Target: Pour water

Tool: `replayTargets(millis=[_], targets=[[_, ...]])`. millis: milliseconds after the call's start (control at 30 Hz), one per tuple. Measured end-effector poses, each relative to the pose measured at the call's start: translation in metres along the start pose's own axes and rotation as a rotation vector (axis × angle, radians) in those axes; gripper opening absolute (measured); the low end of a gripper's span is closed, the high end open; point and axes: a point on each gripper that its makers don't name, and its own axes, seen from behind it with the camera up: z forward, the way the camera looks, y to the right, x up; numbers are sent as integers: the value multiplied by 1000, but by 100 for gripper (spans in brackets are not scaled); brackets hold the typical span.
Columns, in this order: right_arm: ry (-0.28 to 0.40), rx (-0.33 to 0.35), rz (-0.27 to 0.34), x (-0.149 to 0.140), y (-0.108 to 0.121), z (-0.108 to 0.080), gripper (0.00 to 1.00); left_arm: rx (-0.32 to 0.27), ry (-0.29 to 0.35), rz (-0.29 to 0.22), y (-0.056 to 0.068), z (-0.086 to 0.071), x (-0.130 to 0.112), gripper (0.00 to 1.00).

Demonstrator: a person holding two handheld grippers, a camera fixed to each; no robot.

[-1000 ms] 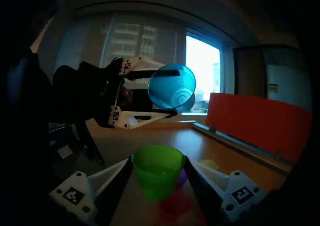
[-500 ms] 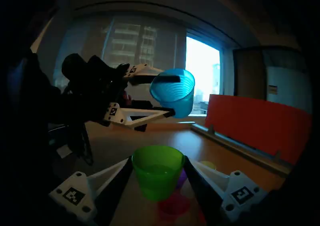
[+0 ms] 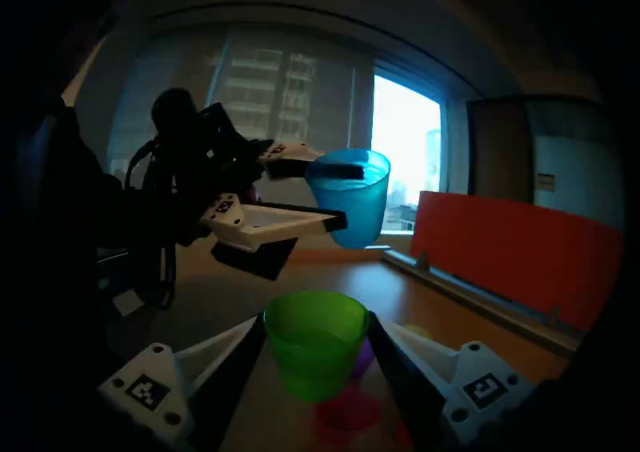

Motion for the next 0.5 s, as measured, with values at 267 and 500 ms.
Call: replayTargets(millis=[267, 500], targets=[[3, -6, 0, 2, 2, -1, 92, -6, -23, -219, -3, 0, -6, 82], [8, -8, 0, 5, 3, -2, 92, -17, -39, -353, -4, 0, -11, 82]])
